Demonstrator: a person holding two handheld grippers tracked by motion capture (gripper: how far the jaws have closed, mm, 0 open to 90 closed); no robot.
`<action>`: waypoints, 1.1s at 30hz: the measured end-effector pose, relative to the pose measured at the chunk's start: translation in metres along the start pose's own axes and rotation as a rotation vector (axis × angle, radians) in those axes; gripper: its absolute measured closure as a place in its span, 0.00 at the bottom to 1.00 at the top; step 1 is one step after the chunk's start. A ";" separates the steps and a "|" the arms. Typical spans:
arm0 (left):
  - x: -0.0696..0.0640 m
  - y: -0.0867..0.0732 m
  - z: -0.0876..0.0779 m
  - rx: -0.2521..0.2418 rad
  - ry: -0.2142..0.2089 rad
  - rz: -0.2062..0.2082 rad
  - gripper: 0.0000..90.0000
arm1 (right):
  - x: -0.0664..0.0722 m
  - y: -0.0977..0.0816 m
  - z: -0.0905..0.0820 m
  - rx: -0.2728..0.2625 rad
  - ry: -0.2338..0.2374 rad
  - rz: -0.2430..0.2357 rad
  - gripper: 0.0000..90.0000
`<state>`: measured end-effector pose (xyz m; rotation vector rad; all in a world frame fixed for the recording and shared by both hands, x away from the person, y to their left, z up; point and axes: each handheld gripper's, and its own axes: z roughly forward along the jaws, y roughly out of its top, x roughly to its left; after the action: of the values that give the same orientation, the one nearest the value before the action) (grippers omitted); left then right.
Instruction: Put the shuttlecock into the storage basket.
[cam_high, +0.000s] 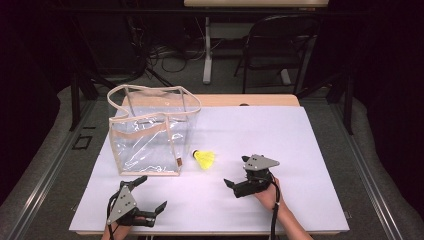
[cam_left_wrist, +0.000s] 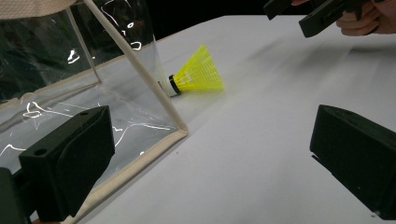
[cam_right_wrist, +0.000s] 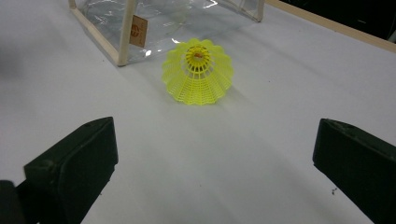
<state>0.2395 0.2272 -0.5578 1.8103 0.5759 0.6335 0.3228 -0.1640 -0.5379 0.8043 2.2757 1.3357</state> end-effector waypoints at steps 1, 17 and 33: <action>0.000 0.000 0.000 -0.002 0.000 -0.002 0.00 | 0.000 0.000 0.000 0.000 0.000 0.000 0.00; 0.001 -0.001 0.000 0.001 -0.003 0.000 0.00 | -0.010 0.019 0.034 0.027 0.049 -0.002 0.00; 0.002 -0.002 -0.005 -0.001 0.012 -0.007 0.00 | -0.013 0.031 0.057 0.069 0.073 -0.018 0.00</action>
<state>0.2372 0.2321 -0.5579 1.8042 0.5893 0.6401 0.3746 -0.1234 -0.5371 0.7677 2.3916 1.3056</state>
